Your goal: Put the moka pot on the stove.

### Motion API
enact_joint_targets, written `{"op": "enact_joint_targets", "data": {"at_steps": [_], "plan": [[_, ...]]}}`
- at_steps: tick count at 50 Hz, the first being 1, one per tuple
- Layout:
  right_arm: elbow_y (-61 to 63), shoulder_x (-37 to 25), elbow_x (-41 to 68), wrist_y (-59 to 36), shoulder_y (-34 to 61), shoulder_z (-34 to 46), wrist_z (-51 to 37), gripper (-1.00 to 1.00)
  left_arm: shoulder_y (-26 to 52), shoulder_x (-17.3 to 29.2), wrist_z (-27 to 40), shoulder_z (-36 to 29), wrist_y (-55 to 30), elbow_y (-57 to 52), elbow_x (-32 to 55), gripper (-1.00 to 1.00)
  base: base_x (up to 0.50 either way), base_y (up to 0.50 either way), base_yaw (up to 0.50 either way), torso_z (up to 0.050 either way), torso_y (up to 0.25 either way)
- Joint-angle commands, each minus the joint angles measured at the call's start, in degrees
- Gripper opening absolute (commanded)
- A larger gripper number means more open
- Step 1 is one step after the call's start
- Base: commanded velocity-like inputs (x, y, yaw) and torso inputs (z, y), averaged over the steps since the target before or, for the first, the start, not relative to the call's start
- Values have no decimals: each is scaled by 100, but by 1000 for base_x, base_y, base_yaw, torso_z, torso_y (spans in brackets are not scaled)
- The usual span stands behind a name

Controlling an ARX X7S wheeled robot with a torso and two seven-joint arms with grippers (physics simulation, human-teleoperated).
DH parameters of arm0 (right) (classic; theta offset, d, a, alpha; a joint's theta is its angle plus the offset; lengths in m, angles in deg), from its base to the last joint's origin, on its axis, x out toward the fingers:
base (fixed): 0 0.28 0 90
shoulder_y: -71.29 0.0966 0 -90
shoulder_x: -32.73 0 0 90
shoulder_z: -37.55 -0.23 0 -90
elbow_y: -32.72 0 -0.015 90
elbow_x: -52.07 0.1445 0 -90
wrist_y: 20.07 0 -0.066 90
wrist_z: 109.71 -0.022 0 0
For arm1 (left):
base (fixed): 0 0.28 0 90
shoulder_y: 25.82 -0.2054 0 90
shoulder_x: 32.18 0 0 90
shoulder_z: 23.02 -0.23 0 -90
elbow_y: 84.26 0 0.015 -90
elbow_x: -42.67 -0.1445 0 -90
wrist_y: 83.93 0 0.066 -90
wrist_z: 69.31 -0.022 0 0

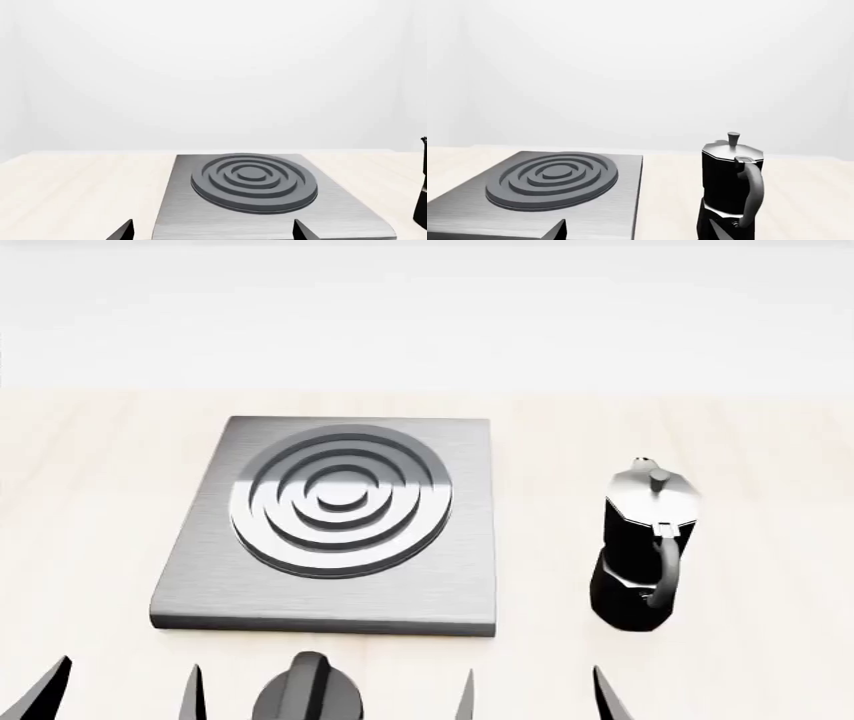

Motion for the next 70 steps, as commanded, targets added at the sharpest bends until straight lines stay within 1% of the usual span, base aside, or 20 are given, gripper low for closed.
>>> {"op": "enact_joint_targets", "data": {"at_steps": [1,70], "plan": [[1,-20,9,-6,17,55,-26,100,12,31,27,-21,0,10,33,100,0,82,0,0,0],[-175,-136,240,110,45,122,-194,100,76,147,154,-168,13,91,209,100,0,73,0,0,0]]}}
